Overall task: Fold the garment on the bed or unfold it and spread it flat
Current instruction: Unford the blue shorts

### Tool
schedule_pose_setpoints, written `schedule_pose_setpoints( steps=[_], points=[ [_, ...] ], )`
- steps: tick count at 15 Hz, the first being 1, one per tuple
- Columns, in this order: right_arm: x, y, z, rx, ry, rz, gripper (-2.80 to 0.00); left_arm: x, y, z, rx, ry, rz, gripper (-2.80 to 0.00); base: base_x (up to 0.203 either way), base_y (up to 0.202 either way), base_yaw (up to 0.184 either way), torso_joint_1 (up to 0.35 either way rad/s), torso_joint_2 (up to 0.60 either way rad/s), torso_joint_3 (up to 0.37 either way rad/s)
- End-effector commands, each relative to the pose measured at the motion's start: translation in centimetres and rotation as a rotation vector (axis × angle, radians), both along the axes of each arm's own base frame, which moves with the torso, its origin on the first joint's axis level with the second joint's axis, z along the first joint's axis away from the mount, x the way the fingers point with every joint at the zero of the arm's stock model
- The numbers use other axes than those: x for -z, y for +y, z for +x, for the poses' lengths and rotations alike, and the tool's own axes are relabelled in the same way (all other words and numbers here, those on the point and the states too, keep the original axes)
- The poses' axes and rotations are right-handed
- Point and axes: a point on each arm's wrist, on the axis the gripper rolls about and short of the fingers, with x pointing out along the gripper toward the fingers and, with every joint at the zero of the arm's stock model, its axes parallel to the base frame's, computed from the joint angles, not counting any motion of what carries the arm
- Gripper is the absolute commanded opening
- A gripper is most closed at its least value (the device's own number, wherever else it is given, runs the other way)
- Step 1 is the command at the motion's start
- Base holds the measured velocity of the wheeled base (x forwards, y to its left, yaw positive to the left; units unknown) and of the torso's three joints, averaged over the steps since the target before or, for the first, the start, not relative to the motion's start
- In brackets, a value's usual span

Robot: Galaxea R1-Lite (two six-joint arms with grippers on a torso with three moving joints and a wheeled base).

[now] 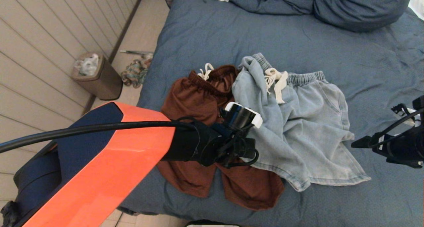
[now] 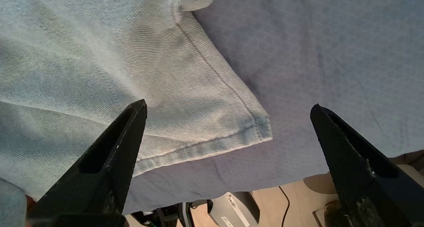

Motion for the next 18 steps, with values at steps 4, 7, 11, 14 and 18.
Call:
schedule_pose_setpoints(
  steps=[4,7,11,14,18],
  points=[
    [0.2,-0.5,-0.1,0.015,0.006,0.009,0.0,-0.5,0.0,-0.1,-0.004,-0.007,-0.012,-2.8,0.0,0.0,0.0,0.0,0.0,0.0],
    [0.1,-0.6,-0.3,0.02,0.003,0.009,0.0,-0.6,0.3,0.2,-0.036,-0.025,-0.001,-2.8,0.0,0.0,0.0,0.0,0.0,0.0],
    [0.0,-0.5,-0.4,0.018,0.0,0.008,0.0,-0.5,0.2,0.2,-0.045,-0.033,0.008,0.0,0.0,0.0,0.0,0.0,0.0,0.0],
    [0.1,-0.5,-0.3,0.016,0.002,0.009,0.0,-0.6,0.2,0.1,-0.048,-0.032,0.006,0.0,0.0,0.0,0.0,0.0,0.0,0.0],
    [0.3,-0.5,-0.3,0.006,0.004,0.024,0.0,-2.7,0.0,-1.8,-0.031,-0.056,-0.027,0.0,0.0,0.0,0.0,0.0,0.0,0.0]
  ],
)
